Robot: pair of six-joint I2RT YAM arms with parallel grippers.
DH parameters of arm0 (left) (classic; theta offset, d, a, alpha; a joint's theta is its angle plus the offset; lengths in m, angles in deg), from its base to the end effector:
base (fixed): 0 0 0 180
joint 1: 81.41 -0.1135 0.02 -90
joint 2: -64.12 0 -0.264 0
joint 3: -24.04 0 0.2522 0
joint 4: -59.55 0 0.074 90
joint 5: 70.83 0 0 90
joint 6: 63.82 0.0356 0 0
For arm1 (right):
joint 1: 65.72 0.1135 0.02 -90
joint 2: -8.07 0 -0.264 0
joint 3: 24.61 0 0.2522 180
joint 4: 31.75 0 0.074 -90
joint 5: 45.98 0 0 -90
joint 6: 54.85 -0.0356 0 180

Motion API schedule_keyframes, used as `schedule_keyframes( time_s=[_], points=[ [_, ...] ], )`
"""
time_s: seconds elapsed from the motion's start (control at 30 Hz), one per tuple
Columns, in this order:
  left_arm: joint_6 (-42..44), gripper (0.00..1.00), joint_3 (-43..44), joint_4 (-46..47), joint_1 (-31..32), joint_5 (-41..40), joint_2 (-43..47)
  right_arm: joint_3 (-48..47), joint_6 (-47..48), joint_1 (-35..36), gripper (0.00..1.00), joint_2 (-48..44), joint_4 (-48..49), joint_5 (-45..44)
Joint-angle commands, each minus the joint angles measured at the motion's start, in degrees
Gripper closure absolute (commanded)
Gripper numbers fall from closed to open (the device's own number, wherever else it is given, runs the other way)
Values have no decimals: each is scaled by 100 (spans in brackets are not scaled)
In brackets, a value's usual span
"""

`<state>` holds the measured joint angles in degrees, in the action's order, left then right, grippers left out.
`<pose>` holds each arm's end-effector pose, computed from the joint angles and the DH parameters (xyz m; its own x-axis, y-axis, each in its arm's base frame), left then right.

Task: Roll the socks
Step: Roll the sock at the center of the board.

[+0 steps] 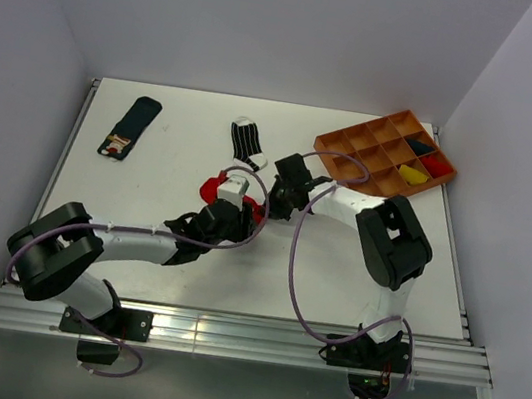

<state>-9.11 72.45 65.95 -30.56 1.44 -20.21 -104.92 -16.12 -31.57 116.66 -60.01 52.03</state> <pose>0.1928 -0.2196 0.1751 -0.5840 -0.1542 -0.7970 0.2866 0.8793 -0.3802 0.3171 0.2211 0.1531 -0.9152 0.3126 -0.2543 0.1510 0.8511 0.5028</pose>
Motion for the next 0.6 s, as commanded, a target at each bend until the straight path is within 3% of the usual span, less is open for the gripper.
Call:
schedule_keyframes(
  time_s=[0.0, 0.23, 0.57],
  points=[
    [979, 48, 208, 629, 206, -669, -91, -218, 117, 30, 100, 109, -351, -81],
    [1489, 46, 568, 787, 320, -564, -794, -324, 143, 39, 100, 135, -466, 7],
    [1464, 47, 718, 463, 443, -784, -1287, -394, 161, 39, 100, 171, -492, 139]
  ],
)
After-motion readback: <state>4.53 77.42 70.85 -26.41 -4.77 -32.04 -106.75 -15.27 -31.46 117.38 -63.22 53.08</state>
